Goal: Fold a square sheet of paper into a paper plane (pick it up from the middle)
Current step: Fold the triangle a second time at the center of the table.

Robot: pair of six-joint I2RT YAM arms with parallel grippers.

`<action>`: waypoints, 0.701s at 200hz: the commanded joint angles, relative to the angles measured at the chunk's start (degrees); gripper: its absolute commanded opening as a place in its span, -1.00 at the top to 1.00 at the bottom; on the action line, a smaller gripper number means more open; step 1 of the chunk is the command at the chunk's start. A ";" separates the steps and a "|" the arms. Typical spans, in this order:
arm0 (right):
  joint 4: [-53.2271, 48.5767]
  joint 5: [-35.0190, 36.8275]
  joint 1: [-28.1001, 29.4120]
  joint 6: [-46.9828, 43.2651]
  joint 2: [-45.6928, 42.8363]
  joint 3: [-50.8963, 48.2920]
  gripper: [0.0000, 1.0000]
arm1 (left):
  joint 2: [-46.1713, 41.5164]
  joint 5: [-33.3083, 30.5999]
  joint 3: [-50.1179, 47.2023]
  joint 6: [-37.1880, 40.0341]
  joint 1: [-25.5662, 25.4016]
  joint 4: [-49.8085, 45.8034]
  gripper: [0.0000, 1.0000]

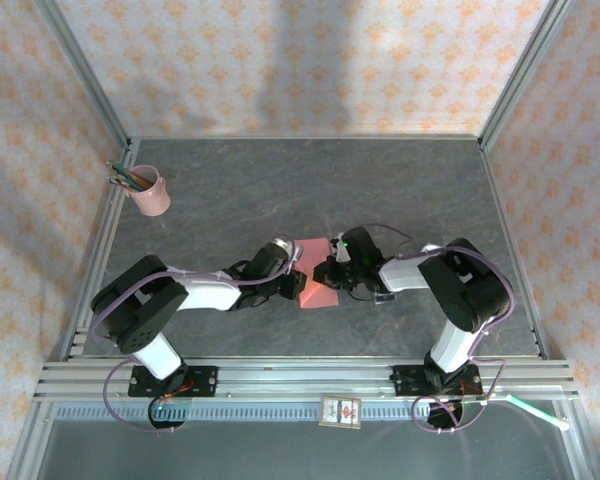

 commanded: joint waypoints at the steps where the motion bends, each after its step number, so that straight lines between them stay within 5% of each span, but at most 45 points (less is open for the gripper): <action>1: -4.22 3.63 -0.01 0.47 2.14 -2.46 0.89 | -5.52 -0.11 -2.17 -5.24 -0.63 -2.19 0.35; 23: -4.38 3.89 0.01 0.69 2.06 -2.54 0.90 | -10.72 1.32 -5.48 -10.34 -2.10 -0.54 0.40; 57: -4.58 4.07 -0.01 0.82 2.06 -2.46 0.90 | -9.56 9.00 -7.14 -18.46 -4.59 5.71 1.00; 140: -4.85 4.47 -0.01 0.65 1.94 -2.32 0.90 | -0.86 9.43 -4.33 -18.07 -5.29 9.64 1.00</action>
